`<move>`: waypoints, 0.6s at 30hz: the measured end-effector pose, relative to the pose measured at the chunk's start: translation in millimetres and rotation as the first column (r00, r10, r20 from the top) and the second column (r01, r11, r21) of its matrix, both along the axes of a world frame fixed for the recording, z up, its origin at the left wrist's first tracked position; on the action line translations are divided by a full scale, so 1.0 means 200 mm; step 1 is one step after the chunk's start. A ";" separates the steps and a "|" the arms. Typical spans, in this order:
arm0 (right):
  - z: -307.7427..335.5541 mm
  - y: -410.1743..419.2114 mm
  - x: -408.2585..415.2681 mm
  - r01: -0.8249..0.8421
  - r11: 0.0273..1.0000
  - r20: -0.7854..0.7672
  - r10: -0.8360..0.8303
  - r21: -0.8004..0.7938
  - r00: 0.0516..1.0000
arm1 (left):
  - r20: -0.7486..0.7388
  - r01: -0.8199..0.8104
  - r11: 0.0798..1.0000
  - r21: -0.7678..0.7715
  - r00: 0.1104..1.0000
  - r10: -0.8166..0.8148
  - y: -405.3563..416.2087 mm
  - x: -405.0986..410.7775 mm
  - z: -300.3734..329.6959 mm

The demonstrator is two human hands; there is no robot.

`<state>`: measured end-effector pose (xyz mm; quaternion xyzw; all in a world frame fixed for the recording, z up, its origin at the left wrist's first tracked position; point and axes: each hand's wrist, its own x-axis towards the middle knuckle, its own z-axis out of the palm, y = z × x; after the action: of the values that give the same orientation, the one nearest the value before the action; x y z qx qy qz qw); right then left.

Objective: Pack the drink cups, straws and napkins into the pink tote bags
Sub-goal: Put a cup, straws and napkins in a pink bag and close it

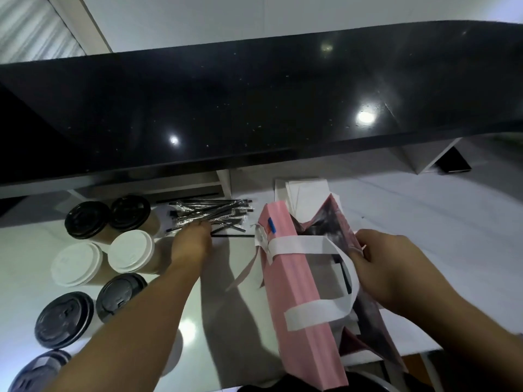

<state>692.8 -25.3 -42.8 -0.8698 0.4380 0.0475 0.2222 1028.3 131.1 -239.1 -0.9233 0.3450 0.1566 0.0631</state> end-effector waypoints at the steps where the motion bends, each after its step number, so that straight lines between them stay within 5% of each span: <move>1: 0.00 0.00 0.00 0.001 1.000 -0.002 -0.001 0.002 1.000 | -0.005 0.017 1.000 0.014 1.000 -0.017 0.00 0.00 0.00; 10: 0.00 0.00 0.02 -0.023 1.000 0.006 0.023 0.019 1.000 | -0.062 0.188 0.975 0.122 0.981 -0.182 0.02 -0.04 0.01; 18: 0.03 -0.02 0.02 -0.069 0.996 -0.009 0.070 0.056 0.998 | -0.147 0.074 0.993 -0.093 0.985 -0.087 0.13 -0.14 0.23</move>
<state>696.3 -28.7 -35.9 -0.8778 0.4070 0.0720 0.2420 999.5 157.4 -192.3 -0.8960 0.3923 0.2079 0.0030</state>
